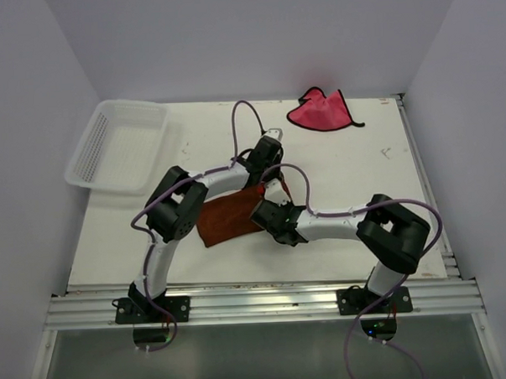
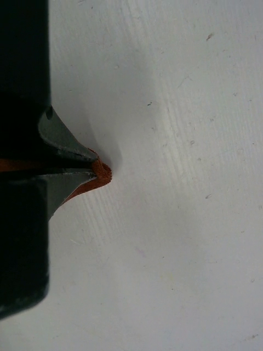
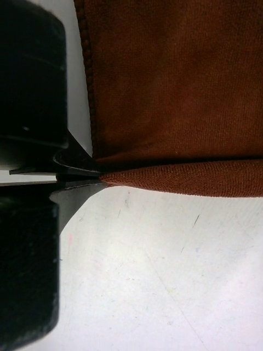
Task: Roll the towels
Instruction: Roll the towel
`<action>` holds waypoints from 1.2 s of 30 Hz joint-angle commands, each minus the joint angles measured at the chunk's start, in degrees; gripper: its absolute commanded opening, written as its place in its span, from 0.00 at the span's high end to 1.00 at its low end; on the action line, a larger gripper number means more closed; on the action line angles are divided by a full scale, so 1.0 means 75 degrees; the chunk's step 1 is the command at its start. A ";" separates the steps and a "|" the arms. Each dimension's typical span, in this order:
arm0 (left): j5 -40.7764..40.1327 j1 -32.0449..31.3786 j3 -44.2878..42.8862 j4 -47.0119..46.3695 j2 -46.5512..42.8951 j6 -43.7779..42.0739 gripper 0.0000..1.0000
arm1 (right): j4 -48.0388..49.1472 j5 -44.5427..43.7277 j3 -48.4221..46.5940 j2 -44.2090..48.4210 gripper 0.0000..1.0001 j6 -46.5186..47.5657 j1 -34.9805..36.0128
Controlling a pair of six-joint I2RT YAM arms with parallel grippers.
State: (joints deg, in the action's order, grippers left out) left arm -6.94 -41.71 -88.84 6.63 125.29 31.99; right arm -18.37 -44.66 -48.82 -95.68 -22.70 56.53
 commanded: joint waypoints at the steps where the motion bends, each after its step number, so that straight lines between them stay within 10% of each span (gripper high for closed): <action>1: -0.0341 0.0394 0.0266 -0.1142 -0.0534 -0.0011 0.92 | -0.0796 -0.0536 -0.0474 -0.0449 1.00 0.0214 0.0407; 20: -0.0293 0.0722 0.0794 -0.1131 -0.0639 -0.0386 0.90 | -0.2590 -0.1298 -0.2549 -0.3215 1.00 0.0460 0.1322; 36: -0.0750 0.0816 0.1110 -0.0955 -0.1049 -0.0503 0.67 | -0.2637 -0.1170 -0.3077 -0.3473 1.00 0.0975 0.1322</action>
State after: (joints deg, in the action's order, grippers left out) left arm -6.96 -37.21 -81.43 2.22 121.97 30.20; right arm -36.93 -58.63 -70.65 -120.16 -14.94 65.84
